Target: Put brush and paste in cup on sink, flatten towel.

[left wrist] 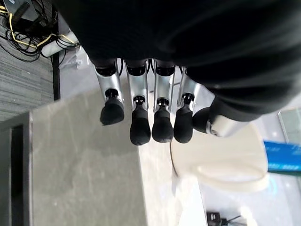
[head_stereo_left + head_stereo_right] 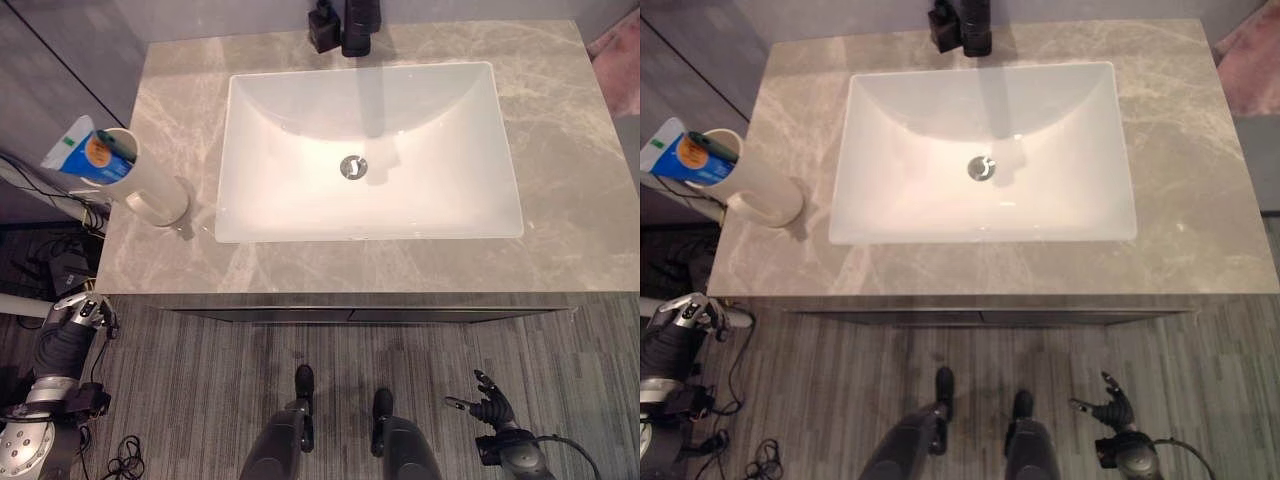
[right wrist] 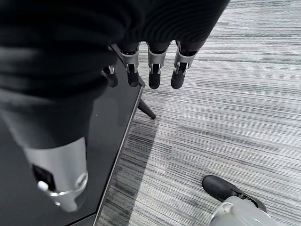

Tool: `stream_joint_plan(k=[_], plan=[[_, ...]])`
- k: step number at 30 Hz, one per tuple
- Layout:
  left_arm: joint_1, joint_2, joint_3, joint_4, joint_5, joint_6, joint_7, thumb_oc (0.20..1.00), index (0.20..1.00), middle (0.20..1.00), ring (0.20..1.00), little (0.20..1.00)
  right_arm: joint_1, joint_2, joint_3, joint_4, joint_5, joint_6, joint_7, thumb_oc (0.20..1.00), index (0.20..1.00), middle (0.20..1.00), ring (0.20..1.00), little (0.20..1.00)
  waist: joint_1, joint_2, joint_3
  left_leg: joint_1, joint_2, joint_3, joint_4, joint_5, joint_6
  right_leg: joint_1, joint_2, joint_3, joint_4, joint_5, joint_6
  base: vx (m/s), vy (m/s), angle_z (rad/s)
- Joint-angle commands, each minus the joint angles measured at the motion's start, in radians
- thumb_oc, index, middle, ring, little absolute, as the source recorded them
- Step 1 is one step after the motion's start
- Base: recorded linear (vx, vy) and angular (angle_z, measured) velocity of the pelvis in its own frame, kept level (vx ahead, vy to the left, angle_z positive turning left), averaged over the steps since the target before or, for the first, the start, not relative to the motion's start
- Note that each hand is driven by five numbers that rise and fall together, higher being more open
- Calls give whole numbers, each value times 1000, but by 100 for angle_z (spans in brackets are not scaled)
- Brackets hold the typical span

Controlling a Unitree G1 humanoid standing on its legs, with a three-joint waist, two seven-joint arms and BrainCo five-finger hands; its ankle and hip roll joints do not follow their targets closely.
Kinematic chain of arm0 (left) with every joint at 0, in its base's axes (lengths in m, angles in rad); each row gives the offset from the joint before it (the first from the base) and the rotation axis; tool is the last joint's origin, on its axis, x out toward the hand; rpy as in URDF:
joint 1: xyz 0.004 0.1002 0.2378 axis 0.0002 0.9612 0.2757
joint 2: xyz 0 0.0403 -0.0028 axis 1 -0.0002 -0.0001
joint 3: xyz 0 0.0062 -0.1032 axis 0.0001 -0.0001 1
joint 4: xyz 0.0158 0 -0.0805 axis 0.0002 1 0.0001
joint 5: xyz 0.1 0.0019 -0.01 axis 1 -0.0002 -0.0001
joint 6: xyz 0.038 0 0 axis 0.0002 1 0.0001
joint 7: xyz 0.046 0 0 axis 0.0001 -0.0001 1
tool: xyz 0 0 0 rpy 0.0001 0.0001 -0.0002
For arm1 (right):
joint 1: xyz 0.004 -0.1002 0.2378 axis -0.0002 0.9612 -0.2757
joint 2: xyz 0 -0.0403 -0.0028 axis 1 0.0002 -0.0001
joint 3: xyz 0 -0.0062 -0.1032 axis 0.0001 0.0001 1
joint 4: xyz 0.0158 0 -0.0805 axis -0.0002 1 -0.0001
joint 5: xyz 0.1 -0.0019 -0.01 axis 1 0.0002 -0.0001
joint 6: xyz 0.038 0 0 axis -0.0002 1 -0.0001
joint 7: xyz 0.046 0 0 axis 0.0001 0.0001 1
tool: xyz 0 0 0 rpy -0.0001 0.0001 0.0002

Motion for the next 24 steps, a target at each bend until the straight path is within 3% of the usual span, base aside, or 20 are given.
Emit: stream_joint_plan(k=[1, 4, 10, 24], plan=[[-33, -3, 24, -27, 18, -82, 16, 200, 200, 200, 200, 200, -21, -30, 45, 15, 3, -22, -33, 1000, 1000, 1000, 1000, 1000, -16, -9, -32, 41, 64, 4, 73, -89, -47, 10, -64, 9, -132, 166, 62, 35, 18, -7], [-67, -18, 7, -38, -64, -86, -2, 200, 200, 200, 200, 200, -25, -31, 48, 19, 17, -25, -32, 1000, 1000, 1000, 1000, 1000, -17, -9, -42, 64, 60, 12, 13, -66, -45, 33, -71, 14, -202, 196, 64, 59, 19, -3], [-85, 6, 16, -43, -53, -92, 12, 200, 200, 200, 200, 200, -44, -34, 69, 8, 2, -26, -44, 1000, 1000, 1000, 1000, 1000, -15, -14, -54, 77, 56, 16, -44, -37, -51, 51, -68, 13, -267, 229, 65, 1, -1, -1], [-125, 9, -40, -19, -76, -88, 22, 200, 200, 200, 200, 200, -53, -57, 34, -46, -16, -34, -110, 1000, 1000, 1000, 1000, 1000, -29, -29, -12, 28, 54, 12, 3, -52, -50, 39, -68, 23, -280, 236, 64, -2, -2, -5]])
